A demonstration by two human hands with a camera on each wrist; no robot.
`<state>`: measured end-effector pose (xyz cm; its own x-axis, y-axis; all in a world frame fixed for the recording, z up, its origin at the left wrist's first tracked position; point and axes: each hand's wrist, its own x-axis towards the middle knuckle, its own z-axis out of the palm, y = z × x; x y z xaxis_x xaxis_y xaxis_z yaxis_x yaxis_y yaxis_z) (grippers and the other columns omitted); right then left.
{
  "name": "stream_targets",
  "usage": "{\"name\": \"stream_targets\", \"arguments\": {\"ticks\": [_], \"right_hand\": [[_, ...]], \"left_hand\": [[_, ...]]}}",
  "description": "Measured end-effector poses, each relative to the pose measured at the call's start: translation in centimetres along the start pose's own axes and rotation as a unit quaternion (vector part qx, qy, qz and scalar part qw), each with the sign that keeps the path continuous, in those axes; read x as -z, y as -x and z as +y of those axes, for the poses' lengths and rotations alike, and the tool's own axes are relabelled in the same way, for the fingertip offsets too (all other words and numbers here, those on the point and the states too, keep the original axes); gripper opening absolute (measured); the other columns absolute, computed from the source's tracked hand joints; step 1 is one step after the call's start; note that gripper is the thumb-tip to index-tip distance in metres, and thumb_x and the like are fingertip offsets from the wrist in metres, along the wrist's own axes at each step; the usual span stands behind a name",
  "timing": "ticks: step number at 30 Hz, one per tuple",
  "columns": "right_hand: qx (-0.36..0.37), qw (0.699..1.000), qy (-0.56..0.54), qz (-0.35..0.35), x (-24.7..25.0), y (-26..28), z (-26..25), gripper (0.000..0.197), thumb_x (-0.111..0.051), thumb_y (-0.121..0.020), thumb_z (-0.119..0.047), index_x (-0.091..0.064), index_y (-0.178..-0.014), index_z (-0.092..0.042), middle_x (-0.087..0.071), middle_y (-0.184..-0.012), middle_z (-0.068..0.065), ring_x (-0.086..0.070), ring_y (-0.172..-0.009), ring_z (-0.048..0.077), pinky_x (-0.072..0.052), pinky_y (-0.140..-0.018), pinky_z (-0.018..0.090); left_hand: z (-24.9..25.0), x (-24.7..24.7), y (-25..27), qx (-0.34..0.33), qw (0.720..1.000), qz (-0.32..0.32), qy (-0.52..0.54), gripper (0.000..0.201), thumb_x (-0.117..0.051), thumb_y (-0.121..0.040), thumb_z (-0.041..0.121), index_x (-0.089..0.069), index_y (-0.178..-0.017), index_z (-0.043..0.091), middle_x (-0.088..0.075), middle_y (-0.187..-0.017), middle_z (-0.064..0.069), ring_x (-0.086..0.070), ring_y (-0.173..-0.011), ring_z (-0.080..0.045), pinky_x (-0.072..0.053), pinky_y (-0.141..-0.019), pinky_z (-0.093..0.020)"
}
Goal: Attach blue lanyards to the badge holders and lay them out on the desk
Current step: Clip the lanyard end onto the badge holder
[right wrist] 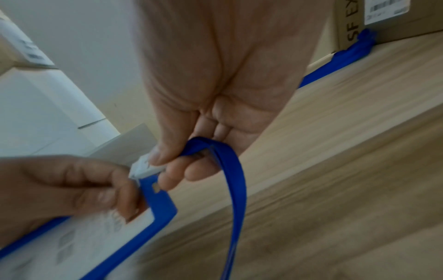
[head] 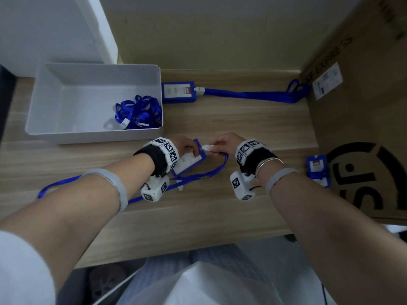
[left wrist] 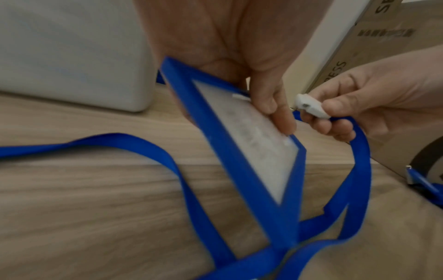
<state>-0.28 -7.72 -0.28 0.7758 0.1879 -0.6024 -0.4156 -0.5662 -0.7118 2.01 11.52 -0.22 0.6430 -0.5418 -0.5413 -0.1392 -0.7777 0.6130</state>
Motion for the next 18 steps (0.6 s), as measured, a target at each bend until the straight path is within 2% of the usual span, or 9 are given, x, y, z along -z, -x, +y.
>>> {"name": "stream_targets", "arguments": {"ticks": [2,4,7,10,14,18], "right_hand": [[-0.009,1.0,0.011,0.001,-0.3,-0.3,0.2,0.028,-0.062,-0.088,-0.006,-0.062,-0.113,0.006,-0.065,-0.072,0.0,-0.058,-0.051,-0.001,-0.05,-0.058,0.012],[-0.002,1.0,0.014,-0.003,-0.4,-0.4,0.1,0.026,-0.063,-0.088,-0.008,-0.064,-0.11,0.005,-0.064,-0.068,-0.001,-0.057,-0.05,-0.001,-0.05,-0.059,0.013],[0.009,1.0,0.021,-0.014,-0.5,-0.4,-0.2,0.024,-0.064,-0.087,-0.008,-0.066,-0.107,0.005,-0.064,-0.07,0.0,-0.058,-0.054,0.001,-0.051,-0.06,0.012],[0.016,0.999,0.024,-0.02,-0.4,-0.4,-0.2,0.021,-0.064,-0.086,-0.008,-0.068,-0.104,0.003,-0.064,-0.071,0.001,-0.058,-0.052,-0.001,-0.049,-0.058,0.009],[0.029,0.998,0.042,-0.033,-0.2,-0.2,-0.5,0.018,-0.066,-0.086,-0.01,-0.069,-0.099,0.002,-0.062,-0.069,0.002,-0.056,-0.061,0.007,-0.047,-0.059,0.01],[0.033,0.998,0.039,-0.034,-0.2,-0.1,-0.5,0.015,-0.065,-0.085,-0.008,-0.07,-0.097,0.001,-0.064,-0.075,0.007,-0.056,-0.063,0.009,-0.049,-0.062,0.012]], "left_hand": [[0.7,0.0,-0.4,0.015,0.999,-0.037,-0.029,0.028,-0.05,-0.094,0.029,-0.067,-0.109,0.012,-0.062,-0.109,-0.008,-0.054,-0.097,-0.019,-0.036,-0.078,-0.022],[1.1,0.0,-0.6,0.029,0.997,-0.05,-0.055,0.037,-0.049,-0.092,0.039,-0.064,-0.115,0.014,-0.06,-0.104,-0.006,-0.052,-0.094,-0.017,-0.036,-0.069,-0.02],[1.4,0.0,-1.2,0.012,0.997,-0.044,-0.064,0.037,-0.05,-0.093,0.036,-0.064,-0.116,0.011,-0.06,-0.1,-0.01,-0.048,-0.089,-0.015,-0.033,-0.063,-0.017],[1.5,0.1,-1.5,-0.002,0.998,-0.046,-0.05,0.032,-0.053,-0.092,0.029,-0.066,-0.109,0.005,-0.052,-0.088,-0.004,-0.045,-0.084,-0.016,-0.029,-0.06,-0.014],[1.4,0.2,-1.7,-0.023,0.998,-0.044,-0.034,0.028,-0.056,-0.091,0.025,-0.067,-0.104,0.002,-0.047,-0.076,0.002,-0.044,-0.083,-0.016,-0.029,-0.061,-0.013],[1.1,0.0,-1.7,-0.033,0.998,-0.042,-0.025,0.027,-0.057,-0.09,0.025,-0.067,-0.102,0.003,-0.051,-0.086,-0.003,-0.045,-0.083,-0.016,-0.03,-0.062,-0.013]]}}
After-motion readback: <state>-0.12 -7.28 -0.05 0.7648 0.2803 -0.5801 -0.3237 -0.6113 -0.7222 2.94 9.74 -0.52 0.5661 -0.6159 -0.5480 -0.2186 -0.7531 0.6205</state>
